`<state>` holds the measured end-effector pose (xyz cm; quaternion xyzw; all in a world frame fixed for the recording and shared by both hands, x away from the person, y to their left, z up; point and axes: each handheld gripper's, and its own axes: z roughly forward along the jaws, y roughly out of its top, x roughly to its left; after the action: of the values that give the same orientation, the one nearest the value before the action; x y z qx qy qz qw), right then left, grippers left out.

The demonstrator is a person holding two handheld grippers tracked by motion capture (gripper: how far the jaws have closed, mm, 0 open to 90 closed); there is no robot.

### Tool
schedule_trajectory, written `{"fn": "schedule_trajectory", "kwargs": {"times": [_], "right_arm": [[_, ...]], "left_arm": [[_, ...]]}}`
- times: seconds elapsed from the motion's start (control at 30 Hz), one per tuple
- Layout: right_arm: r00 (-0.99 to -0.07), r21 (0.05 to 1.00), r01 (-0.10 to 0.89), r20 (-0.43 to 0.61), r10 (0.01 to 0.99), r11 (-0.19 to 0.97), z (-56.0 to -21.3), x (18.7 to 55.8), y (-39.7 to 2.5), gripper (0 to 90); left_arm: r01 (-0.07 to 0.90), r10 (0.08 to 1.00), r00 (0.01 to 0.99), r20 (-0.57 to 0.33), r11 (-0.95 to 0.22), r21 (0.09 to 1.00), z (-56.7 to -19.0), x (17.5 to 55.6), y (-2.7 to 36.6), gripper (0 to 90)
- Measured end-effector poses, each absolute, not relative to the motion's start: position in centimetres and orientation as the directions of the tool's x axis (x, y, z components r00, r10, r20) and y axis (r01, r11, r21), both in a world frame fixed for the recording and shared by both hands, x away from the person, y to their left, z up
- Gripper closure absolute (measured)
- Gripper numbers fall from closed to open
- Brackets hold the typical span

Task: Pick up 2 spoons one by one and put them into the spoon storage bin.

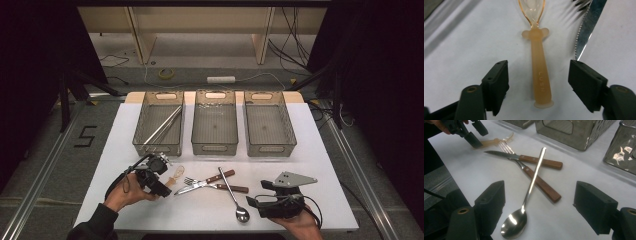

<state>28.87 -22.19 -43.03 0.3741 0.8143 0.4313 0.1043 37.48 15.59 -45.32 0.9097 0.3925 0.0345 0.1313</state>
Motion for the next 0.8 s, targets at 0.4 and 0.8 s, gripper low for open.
{"fn": "schedule_trajectory", "kwargs": {"times": [0.4,0.8], "right_arm": [[-0.706,0.775,0.514,0.140,0.694,0.367,-43.07,28.79,-21.89,26.4],[-0.710,0.770,0.513,0.132,0.692,0.379,-43.08,28.67,-21.60,26.6]], "left_arm": [[0.683,0.702,0.712,-0.008,-0.690,0.239,-46.23,37.19,15.43,60.3],[0.656,0.682,0.732,-0.016,-0.698,0.287,-46.25,37.08,15.68,74.2]]}}
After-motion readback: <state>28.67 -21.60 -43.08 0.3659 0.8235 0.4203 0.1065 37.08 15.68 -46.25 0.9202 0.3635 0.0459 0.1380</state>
